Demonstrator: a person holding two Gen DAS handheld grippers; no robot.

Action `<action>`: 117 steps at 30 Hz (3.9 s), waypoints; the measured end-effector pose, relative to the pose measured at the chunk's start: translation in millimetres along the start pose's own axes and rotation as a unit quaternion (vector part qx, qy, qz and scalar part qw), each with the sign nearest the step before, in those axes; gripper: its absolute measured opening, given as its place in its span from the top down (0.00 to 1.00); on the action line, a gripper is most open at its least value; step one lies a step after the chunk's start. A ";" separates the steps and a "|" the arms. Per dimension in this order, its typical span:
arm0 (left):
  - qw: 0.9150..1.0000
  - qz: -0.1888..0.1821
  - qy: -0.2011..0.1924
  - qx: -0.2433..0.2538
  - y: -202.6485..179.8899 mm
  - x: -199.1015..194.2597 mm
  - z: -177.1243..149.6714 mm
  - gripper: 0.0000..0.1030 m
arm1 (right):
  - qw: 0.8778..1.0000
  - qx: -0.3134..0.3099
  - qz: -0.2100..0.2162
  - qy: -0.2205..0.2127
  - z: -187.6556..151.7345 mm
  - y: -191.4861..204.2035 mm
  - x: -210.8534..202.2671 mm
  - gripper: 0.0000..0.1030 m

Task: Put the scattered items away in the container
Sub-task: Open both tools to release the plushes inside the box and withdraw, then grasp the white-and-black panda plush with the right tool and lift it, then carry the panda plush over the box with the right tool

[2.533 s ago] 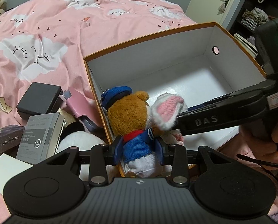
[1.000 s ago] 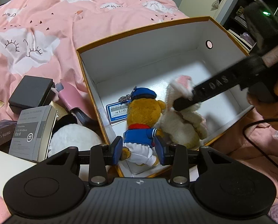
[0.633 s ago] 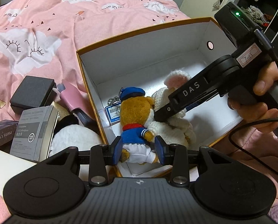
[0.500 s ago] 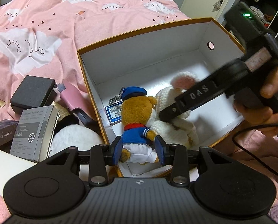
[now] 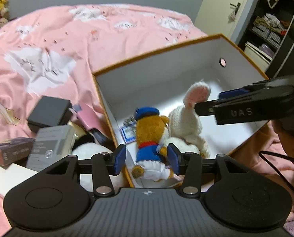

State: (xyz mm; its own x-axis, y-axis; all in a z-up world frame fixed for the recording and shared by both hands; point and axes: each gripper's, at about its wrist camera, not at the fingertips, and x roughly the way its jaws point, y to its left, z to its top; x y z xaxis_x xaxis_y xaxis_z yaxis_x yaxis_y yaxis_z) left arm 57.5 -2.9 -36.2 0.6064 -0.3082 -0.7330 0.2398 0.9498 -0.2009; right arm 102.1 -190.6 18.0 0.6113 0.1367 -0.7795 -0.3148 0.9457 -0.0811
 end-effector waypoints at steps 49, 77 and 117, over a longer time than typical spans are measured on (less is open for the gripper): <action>0.990 0.097 0.089 -0.047 93.1 -31.5 9.7 0.45 | 0.928 -0.324 0.178 0.044 17.8 139.6 52.4 0.38; 0.988 0.099 0.105 -0.055 122.2 -16.8 24.5 0.45 | 0.856 -0.417 0.259 0.161 35.0 180.8 99.2 0.33; 0.884 -0.075 0.178 0.426 8.3 12.4 -28.5 0.63 | 0.991 0.028 0.132 -0.015 38.7 -40.5 -28.6 0.39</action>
State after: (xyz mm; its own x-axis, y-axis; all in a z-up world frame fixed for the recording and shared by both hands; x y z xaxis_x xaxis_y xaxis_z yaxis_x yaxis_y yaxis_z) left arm 45.4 2.7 -65.5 0.2788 -0.2457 -0.9284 0.8731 0.4675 0.1385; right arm 125.5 -221.5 67.6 0.5345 0.3892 -0.7503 -0.4267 0.8905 0.1580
